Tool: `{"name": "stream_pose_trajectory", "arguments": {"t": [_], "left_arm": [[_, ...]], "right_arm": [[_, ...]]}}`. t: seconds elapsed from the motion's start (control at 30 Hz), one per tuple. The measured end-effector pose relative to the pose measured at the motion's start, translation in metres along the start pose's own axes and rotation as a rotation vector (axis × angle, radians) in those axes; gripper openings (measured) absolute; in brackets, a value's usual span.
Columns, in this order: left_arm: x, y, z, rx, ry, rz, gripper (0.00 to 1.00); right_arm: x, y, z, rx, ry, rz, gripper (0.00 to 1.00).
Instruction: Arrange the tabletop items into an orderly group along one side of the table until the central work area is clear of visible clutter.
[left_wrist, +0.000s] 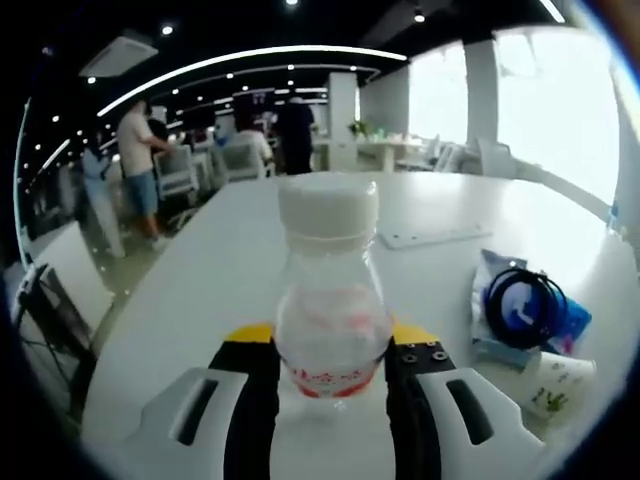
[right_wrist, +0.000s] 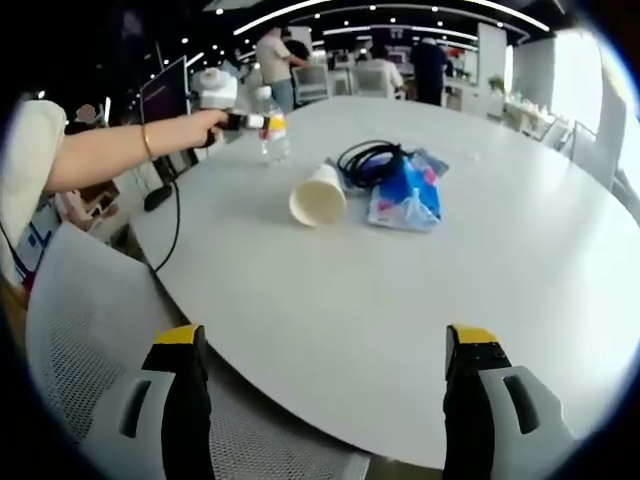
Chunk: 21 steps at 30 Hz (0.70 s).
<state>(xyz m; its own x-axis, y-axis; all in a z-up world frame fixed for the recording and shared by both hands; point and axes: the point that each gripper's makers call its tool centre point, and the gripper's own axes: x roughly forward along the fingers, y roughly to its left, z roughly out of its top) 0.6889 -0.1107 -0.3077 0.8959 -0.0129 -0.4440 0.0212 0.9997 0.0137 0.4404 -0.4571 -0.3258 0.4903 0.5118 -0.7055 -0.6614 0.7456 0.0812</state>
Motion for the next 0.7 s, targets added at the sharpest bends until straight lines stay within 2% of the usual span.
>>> {"name": "stream_pose_trajectory", "arguments": {"t": [0.1, 0.2, 0.4, 0.7], "left_arm": [[-0.0008, -0.0015, -0.0005, 0.002, 0.004, 0.009, 0.38], [-0.0014, 0.0009, -0.0024, -0.052, 0.013, 0.048, 0.38], [-0.0009, 0.0002, -0.003, -0.06, 0.021, 0.068, 0.38], [-0.0005, 0.0033, -0.0038, -0.091, 0.034, 0.135, 0.38]], "right_arm": [[0.0002, 0.0007, -0.0016, -0.001, 0.007, 0.004, 0.97], [0.0007, 0.0012, -0.0037, -0.003, 0.017, 0.007, 0.97], [0.0003, 0.0017, -0.0055, -0.004, 0.023, 0.009, 0.97], [0.0007, 0.0027, -0.0072, -0.007, 0.031, 0.016, 0.97]]}}
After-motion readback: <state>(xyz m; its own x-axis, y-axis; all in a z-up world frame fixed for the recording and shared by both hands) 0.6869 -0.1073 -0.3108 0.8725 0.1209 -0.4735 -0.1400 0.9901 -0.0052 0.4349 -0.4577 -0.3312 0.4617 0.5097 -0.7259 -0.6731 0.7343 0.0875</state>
